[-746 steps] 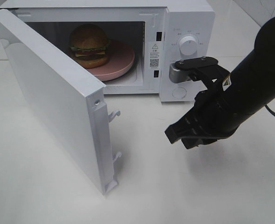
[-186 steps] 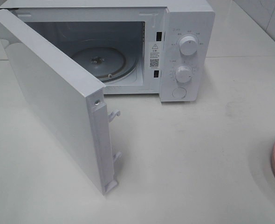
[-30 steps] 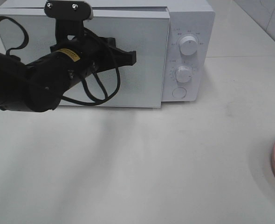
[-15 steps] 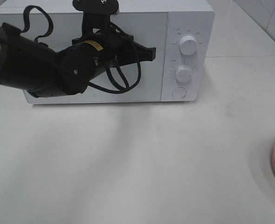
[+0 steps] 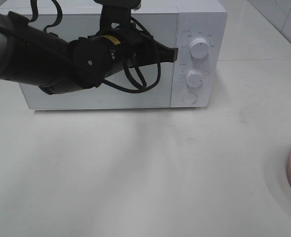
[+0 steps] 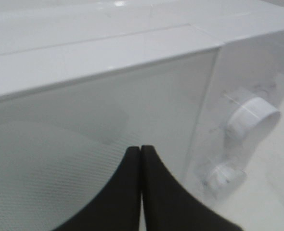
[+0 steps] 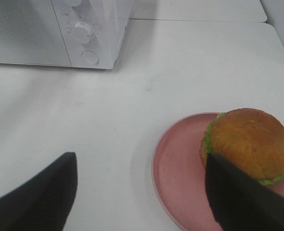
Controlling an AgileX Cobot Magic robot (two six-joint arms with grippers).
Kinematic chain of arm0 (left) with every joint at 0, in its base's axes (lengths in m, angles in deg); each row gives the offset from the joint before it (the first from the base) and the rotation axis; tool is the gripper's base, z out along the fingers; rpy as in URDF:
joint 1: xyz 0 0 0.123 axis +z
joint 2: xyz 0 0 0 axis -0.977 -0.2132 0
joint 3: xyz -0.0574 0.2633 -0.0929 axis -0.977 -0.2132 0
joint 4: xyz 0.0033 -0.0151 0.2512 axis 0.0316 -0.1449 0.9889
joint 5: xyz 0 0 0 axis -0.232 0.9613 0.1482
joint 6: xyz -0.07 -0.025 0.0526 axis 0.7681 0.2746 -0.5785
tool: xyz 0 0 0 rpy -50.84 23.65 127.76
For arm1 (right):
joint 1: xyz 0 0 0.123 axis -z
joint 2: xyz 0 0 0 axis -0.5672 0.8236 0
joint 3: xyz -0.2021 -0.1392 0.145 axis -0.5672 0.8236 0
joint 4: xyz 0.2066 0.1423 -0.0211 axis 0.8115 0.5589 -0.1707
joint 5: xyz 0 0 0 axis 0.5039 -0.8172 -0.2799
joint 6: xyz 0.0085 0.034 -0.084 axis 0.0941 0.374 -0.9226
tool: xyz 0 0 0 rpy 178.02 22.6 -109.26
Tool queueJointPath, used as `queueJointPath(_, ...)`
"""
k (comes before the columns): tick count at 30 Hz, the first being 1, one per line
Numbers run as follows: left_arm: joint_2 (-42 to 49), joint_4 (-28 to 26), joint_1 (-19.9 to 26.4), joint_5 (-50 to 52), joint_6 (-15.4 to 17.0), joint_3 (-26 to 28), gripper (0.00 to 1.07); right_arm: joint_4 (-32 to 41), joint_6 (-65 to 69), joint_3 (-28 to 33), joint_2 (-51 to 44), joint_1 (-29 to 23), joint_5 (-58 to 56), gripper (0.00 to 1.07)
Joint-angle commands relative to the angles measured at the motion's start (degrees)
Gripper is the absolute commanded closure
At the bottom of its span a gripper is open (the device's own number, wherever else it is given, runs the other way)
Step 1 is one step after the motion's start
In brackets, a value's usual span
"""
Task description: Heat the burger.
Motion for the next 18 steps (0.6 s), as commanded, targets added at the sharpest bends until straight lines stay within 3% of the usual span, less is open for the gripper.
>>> queueJointPath(1,1.60,-0.57,-1.03,-5.44,-1.66,0.46,1.07,0.23,-0.46,0.17,-1.72,0.34,0.34,0.35)
queueJointPath(6,3.38,-0.57,-0.97,-22.98,-1.43,0.46,1.04,0.23,-0.46,0.17,-1.72,0.34,0.34,0.35)
queueJointPath(9,3.72,-0.57,-0.97,-26.24,-1.38,0.46,0.99,0.23,-0.46,0.17,-1.72,0.34,0.34,0.35)
queueJointPath(10,4.35,-0.46,-0.97,-31.74,-1.43,0.46,0.81,0.23,-0.46,0.17,-1.72,0.34,0.34,0.35)
queueJointPath(11,4.87,-0.34,-0.97,-36.78,-1.43,0.46,0.56,0.23,-0.46,0.17,-1.72,0.34,0.34,0.35)
queueJointPath(12,4.87,-0.34,-0.97,-36.78,-1.43,0.46,0.56,0.23,-0.46,0.17,-1.72,0.34,0.34,0.35)
queueJointPath(13,5.04,-0.34,-0.97,-39.36,-1.43,0.46,0.40,0.23,-0.46,0.17,-1.72,0.34,0.34,0.35)
queueJointPath(14,5.44,0.23,-0.97,-43.03,-1.43,0.46,0.14,0.23,-0.46,0.17,-1.72,0.34,0.34,0.35)
queueJointPath(15,5.44,0.23,-0.97,-43.03,-1.43,0.46,0.14,0.23,-0.46,0.17,-1.72,0.34,0.34,0.35)
queueJointPath(16,5.67,0.86,-0.97,-45.32,-1.32,0.46,0.04,0.23,-0.46,0.17,-1.72,0.34,0.34,0.35)
queueJointPath(18,6.36,2.18,-0.97,-48.70,-1.32,0.46,0.06,0.23,-0.46,0.17,-1.72,0.34,0.34,0.35)
